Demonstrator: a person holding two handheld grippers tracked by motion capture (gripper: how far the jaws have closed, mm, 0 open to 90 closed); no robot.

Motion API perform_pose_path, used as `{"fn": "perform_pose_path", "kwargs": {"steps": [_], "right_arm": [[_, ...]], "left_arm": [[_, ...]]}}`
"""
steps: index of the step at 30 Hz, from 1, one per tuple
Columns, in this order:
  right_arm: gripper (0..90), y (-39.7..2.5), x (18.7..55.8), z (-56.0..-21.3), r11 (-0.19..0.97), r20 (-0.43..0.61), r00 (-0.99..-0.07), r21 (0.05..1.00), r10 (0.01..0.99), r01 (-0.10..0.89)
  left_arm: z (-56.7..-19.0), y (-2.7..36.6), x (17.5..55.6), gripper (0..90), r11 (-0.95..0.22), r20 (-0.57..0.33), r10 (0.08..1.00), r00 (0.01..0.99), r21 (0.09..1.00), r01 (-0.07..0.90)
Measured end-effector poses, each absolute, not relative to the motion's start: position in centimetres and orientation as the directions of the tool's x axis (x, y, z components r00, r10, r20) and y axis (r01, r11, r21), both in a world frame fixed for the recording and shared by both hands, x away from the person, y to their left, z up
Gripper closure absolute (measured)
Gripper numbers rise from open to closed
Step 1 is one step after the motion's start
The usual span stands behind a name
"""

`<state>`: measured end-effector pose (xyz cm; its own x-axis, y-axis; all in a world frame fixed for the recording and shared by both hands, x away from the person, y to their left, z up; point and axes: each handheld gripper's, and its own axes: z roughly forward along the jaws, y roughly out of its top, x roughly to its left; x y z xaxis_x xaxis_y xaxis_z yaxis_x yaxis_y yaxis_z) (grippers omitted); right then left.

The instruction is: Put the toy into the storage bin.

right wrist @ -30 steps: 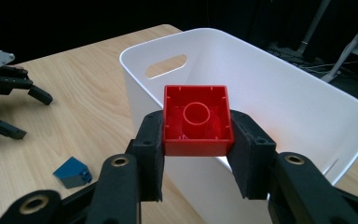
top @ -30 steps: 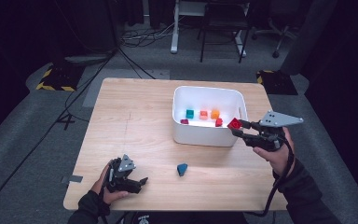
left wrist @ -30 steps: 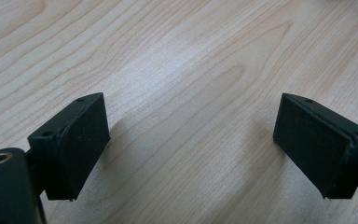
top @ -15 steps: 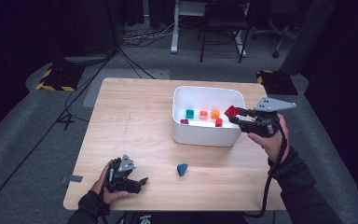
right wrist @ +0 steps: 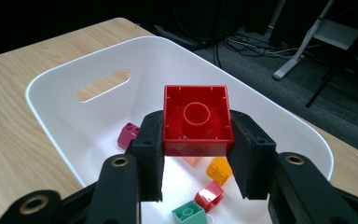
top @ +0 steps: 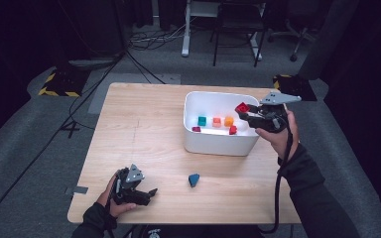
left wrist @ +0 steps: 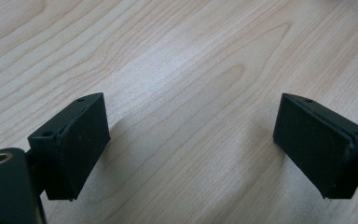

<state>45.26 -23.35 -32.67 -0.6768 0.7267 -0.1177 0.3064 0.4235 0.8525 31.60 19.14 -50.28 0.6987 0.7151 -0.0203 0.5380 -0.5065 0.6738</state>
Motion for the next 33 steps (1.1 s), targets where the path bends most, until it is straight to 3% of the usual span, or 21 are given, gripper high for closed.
{"fn": "perform_pose_path", "kwargs": {"steps": [4,20,22,33], "right_arm": [[59.3,-23.2,46.3,-32.9,0.393,-0.081,-0.672,0.860,0.736,0.326],[57.4,-21.3,48.0,-33.6,0.427,-0.095,-0.670,0.833,0.736,0.351],[53.1,-21.2,48.0,-33.6,0.424,-0.088,-0.670,0.832,0.737,0.357],[49.0,-20.8,46.0,-32.7,0.417,-0.083,-0.705,0.852,0.704,0.316]], "left_arm": [[-50.3,19.1,31.6,10.8,-0.503,-0.028,0.715,0.698,0.674,0.542],[-50.3,19.1,31.5,10.8,-0.499,-0.032,0.717,0.696,0.674,0.545],[-50.3,19.1,31.5,10.9,-0.499,-0.033,0.717,0.696,0.674,0.545],[-50.3,19.1,31.5,10.8,-0.499,-0.033,0.717,0.696,0.674,0.545]]}}
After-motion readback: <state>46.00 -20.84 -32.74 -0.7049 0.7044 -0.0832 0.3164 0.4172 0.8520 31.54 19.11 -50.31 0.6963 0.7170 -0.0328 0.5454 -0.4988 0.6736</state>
